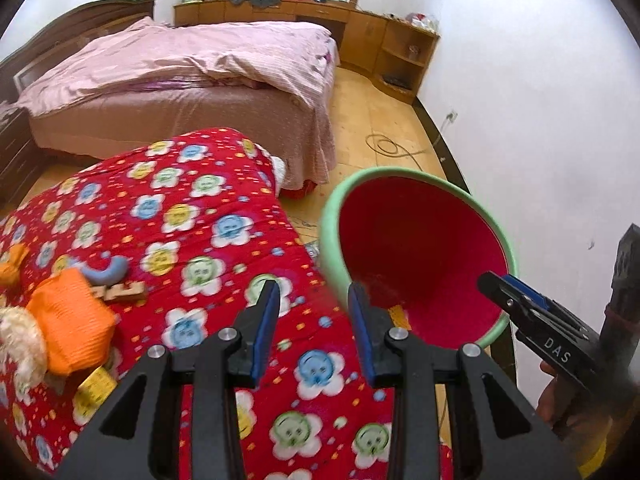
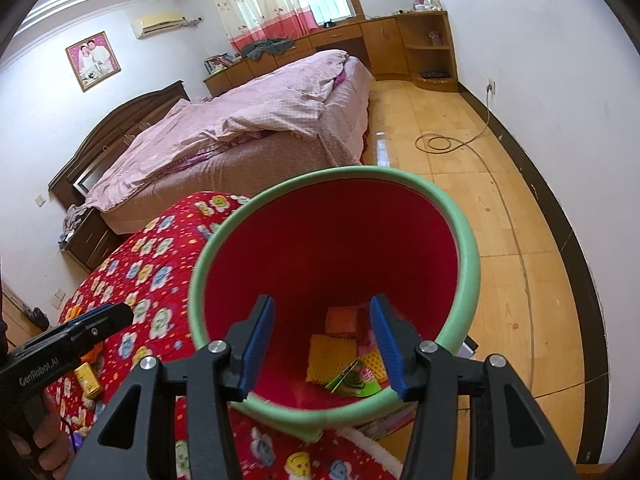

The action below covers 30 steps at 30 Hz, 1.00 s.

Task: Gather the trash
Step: 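Move both tools back over the bedspread toward the purple bag, then grasp the purple plastic bag with the left gripper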

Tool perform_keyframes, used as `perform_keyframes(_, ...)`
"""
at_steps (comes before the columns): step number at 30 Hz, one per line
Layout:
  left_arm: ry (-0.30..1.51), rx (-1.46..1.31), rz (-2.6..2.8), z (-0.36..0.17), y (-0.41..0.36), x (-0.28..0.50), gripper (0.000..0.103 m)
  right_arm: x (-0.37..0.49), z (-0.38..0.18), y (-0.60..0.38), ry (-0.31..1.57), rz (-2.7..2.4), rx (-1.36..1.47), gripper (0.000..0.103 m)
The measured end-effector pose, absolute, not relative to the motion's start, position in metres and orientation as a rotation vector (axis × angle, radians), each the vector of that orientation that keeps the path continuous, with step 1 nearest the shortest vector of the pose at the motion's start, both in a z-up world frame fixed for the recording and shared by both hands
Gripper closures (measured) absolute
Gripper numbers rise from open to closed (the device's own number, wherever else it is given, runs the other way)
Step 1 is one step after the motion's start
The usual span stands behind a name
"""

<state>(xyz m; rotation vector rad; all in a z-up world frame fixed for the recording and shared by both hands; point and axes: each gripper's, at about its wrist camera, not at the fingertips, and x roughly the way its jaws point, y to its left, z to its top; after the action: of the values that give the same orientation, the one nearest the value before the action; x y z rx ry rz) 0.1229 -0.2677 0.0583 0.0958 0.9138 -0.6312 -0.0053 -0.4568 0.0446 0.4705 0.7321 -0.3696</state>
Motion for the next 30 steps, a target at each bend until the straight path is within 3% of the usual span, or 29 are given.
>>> perform_keyframes(12,0.884,0.049,-0.522,0.074,-0.185,0.100,0.068,-0.023,0.067,-0.393,0.712,-0.281,0.444,0.044)
perform_keyframes(30,0.933,0.010,-0.382,0.050,-0.074,0.065,0.068,-0.031,0.064,-0.304,0.747,-0.137,0.402,0.042)
